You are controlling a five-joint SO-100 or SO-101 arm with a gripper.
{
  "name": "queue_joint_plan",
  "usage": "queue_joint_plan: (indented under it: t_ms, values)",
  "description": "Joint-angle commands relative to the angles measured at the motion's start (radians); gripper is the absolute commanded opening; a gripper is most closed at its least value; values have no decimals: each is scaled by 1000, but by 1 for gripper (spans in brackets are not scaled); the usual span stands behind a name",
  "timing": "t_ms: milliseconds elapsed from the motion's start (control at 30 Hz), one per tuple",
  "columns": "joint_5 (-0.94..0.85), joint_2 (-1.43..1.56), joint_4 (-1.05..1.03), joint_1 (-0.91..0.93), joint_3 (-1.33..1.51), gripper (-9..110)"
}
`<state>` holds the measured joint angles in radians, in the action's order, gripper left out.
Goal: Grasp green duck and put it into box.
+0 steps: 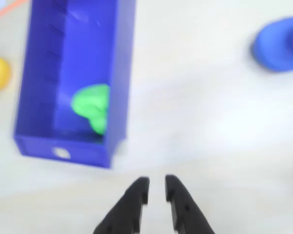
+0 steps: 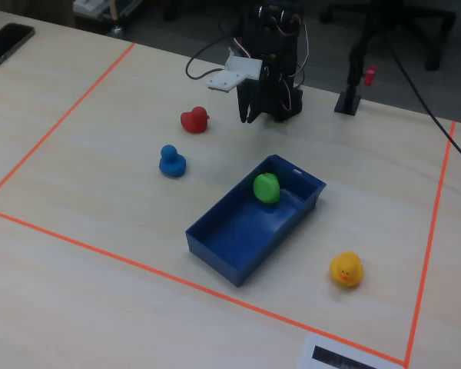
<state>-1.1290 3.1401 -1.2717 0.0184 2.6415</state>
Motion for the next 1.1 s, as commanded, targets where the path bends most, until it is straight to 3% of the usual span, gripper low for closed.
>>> queue_joint_plan:
  t_ms: [0,167,400,1067]
  values:
    - [-67,170,-78,26,112,0]
    - [-121,170,-183,29,244,0]
    - [-149,170,-35,67,469,2]
    - [-129,170,-37,71,469,2]
